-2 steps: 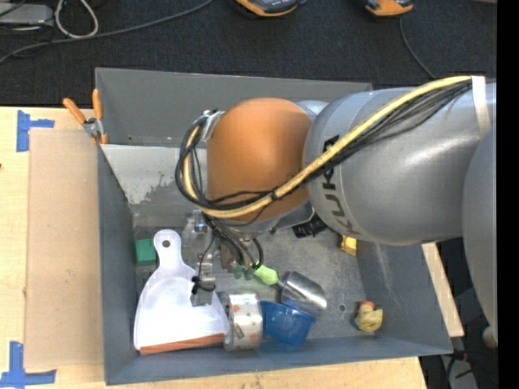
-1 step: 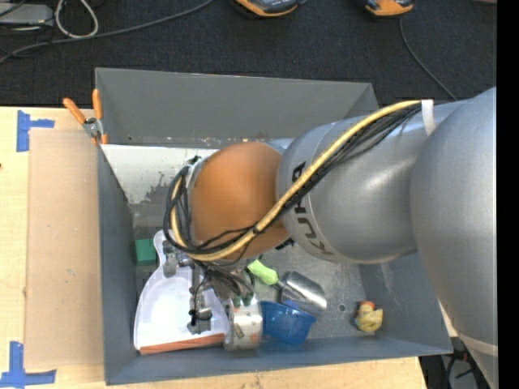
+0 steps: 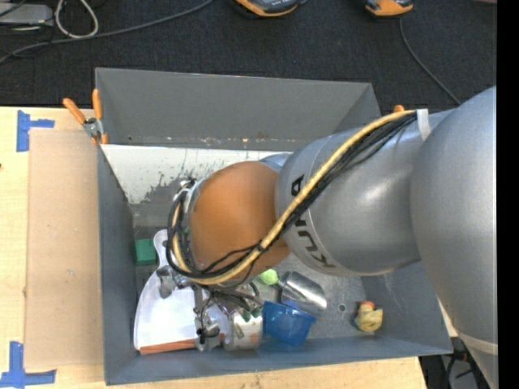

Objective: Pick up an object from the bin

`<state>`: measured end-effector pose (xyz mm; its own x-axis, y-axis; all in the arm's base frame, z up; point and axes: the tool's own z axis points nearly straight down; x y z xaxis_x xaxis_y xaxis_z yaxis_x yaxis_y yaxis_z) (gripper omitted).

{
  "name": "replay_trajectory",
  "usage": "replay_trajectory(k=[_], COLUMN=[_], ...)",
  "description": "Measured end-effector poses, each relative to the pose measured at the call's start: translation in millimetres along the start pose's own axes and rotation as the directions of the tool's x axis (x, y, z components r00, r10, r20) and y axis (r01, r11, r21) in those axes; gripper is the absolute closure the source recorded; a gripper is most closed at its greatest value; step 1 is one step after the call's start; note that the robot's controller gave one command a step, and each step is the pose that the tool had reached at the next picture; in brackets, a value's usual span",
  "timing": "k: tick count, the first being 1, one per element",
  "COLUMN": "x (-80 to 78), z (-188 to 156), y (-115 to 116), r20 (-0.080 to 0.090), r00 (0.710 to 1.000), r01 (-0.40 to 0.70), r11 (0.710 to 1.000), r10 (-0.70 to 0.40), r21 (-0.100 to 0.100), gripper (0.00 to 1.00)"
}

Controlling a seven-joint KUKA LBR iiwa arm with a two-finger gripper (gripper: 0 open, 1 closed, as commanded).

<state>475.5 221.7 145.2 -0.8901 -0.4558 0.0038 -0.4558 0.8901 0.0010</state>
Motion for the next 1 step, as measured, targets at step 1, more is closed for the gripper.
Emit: replay_trajectory(k=[1], x=[47.2], z=[13.4], y=[-99.1], r20=[-0.005], r00=[0.999], r01=[-0.034], r11=[0.999], r10=[0.034], r21=[-0.002], gripper=[0.0])
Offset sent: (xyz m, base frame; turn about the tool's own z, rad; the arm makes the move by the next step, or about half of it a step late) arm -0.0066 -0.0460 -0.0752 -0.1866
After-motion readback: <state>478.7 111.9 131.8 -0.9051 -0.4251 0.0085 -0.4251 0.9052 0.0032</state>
